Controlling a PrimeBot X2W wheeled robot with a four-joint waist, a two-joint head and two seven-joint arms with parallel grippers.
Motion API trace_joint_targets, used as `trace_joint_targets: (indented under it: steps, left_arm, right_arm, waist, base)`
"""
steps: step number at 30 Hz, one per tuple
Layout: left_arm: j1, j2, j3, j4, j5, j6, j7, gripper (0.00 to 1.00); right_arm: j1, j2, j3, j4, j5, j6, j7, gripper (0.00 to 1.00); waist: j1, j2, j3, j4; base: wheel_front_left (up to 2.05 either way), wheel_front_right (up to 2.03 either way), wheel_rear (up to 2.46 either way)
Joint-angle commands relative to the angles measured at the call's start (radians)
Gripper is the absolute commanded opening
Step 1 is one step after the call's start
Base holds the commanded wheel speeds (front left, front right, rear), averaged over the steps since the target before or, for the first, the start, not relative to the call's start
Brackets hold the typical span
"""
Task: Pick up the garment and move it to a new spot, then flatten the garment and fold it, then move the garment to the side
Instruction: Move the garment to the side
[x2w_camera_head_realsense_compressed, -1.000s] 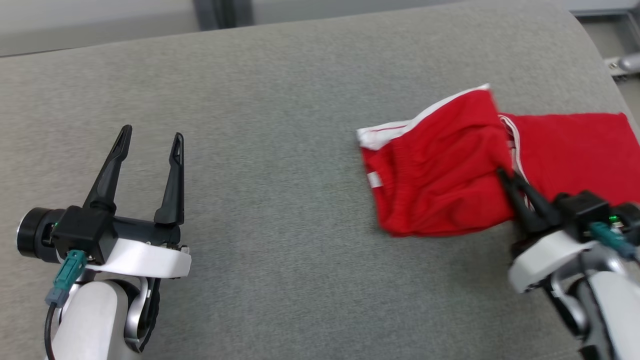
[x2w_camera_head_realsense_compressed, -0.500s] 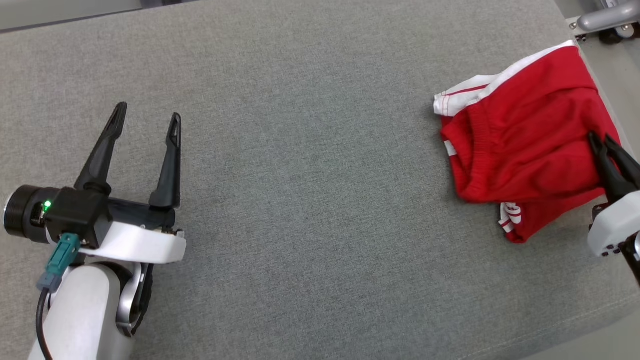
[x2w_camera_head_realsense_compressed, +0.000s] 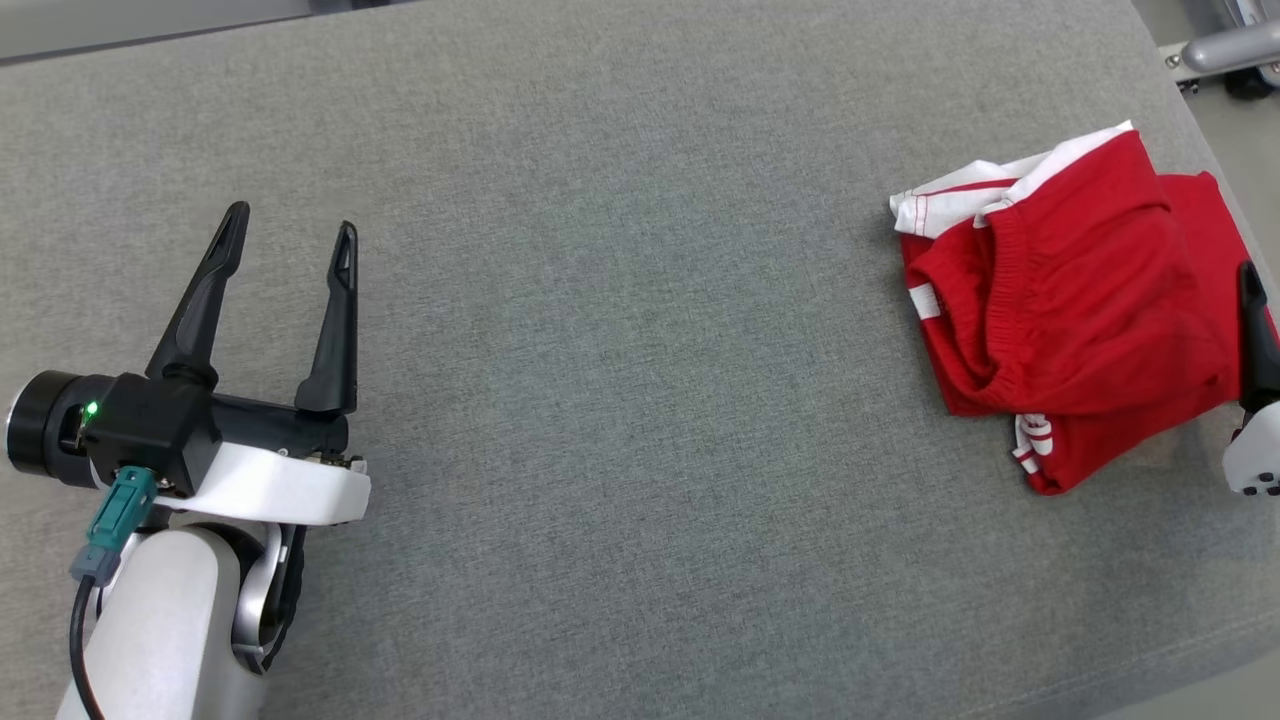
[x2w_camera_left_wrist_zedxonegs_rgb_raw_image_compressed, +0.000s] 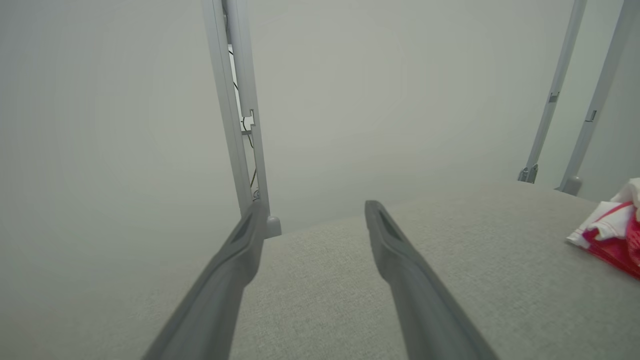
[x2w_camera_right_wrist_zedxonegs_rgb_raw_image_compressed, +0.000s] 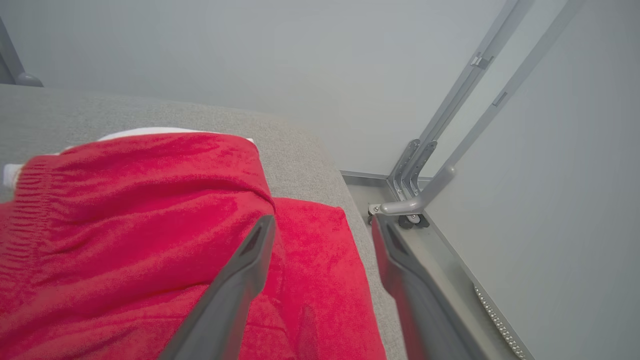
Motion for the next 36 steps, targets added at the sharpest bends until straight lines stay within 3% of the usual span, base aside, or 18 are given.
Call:
trace_joint_targets:
  steps: [1, 6, 13, 17, 25, 36]
  left_arm:
    - [0.001, 0.004, 0.006, 0.002, -0.008, 0.007, -0.004, 1.0]
    - [0.02, -0.008, 0.016, 0.014, -0.019, 0.027, -0.013, 1.0]
    - [0.045, -0.029, 0.028, 0.034, -0.041, 0.05, -0.033, 1.0]
    - [0.069, -0.042, 0.037, 0.049, -0.052, 0.064, -0.043, 1.0]
    - [0.14, -0.051, 0.035, 0.054, -0.056, 0.08, -0.052, 1.0]
    - [0.259, -0.05, 0.013, 0.012, -0.049, 0.11, -0.015, 1.0]
  right_arm:
    - [0.013, 0.021, -0.018, -0.022, -0.01, 0.0, -0.015, 1.0]
    - [0.053, 0.123, -0.056, -0.176, -0.016, 0.0, -0.069, 1.0]
    - [0.094, 0.235, 0.011, -0.368, -0.008, 0.0, -0.091, 1.0]
    - [0.118, 0.252, 0.072, -0.412, 0.003, 0.0, -0.081, 1.0]
    - [0.186, 0.258, 0.141, -0.382, 0.05, 0.0, -0.074, 1.0]
    - [0.325, 0.258, 0.127, -0.402, 0.065, 0.0, -0.05, 1.0]
  waist:
    - [0.0, 0.0, -0.01, 0.008]
    - [0.0, 0.0, -0.043, 0.039]
    - [0.0, 0.0, -0.103, 0.125]
    - [0.0, 0.0, -0.143, 0.189]
    - [0.0, 0.0, -0.215, 0.274]
    - [0.0, 0.0, -0.312, 0.27]
  base:
    - [0.0, 0.0, 0.0]
    - [0.0, 0.0, 0.0]
    - [0.0, 0.0, 0.0]
    - [0.0, 0.0, 0.0]
    - [0.0, 0.0, 0.0]
    - [0.0, 0.0, 0.0]
